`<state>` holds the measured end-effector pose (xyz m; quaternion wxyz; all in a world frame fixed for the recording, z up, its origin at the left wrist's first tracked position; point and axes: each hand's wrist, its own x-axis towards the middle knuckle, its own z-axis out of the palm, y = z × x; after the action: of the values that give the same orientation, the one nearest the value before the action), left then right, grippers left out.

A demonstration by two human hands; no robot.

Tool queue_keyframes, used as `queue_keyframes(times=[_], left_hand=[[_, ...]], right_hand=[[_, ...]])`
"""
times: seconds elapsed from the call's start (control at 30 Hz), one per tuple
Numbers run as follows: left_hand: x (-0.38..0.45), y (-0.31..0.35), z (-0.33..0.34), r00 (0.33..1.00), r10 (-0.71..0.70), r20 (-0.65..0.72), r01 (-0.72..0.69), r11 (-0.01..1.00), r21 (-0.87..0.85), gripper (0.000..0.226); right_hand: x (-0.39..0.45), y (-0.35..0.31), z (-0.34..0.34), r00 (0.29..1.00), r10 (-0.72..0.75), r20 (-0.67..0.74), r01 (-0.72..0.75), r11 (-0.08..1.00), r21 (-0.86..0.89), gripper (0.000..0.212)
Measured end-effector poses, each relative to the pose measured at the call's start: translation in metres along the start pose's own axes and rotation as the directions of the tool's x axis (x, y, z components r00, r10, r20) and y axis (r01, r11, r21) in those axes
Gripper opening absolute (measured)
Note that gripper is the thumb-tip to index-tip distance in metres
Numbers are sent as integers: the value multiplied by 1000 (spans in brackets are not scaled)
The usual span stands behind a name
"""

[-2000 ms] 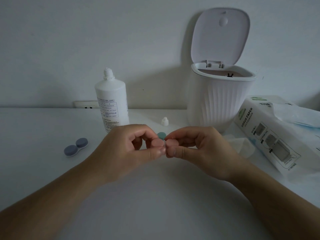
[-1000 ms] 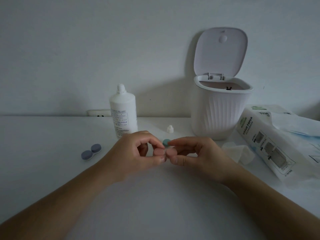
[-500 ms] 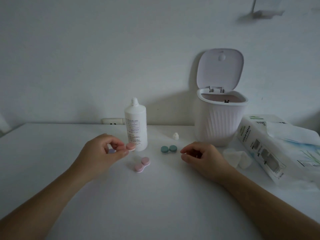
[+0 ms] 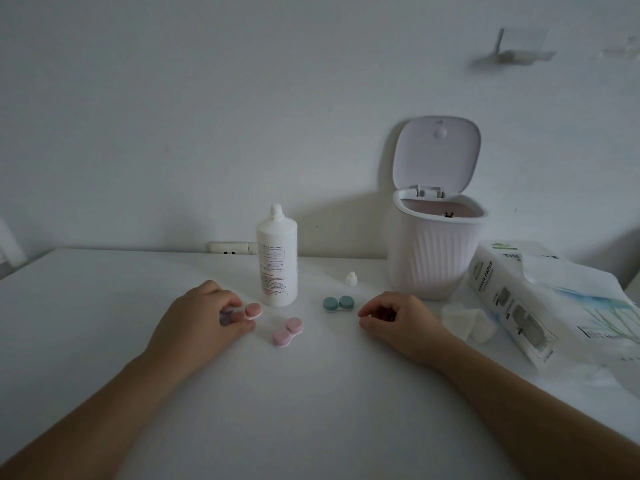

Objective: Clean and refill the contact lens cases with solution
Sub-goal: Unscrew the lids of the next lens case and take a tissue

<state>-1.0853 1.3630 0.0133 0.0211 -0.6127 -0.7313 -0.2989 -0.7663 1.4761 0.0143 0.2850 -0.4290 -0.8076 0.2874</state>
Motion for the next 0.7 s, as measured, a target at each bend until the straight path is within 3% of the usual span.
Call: queue_keyframes(times=[0.17,0.27,0.43,0.53,0.7], left_hand=[[-6,25,0,999,26,34,-21,989,-145,31],[-11,44,6,990,15,140,-8,999,-48,54],[-13,60,16,982,31,188,-38,999,34,29],[-10,66,17,975,58,216,-53,998,-28,20],[3,91,19,924,132,359,-110,991,-82,25]], right_hand=[[1,2,0,1000,2,6,-2,1000,-1,10],[1,2,0,1000,4,12,-4,1000,-8,8],[1,2,-1,1000,-4,29,5,1000,-29,8],[1,3,0,999,-15,34,16,999,-36,5],[-3,2,-3,999,-26,45,22,996,83,4]])
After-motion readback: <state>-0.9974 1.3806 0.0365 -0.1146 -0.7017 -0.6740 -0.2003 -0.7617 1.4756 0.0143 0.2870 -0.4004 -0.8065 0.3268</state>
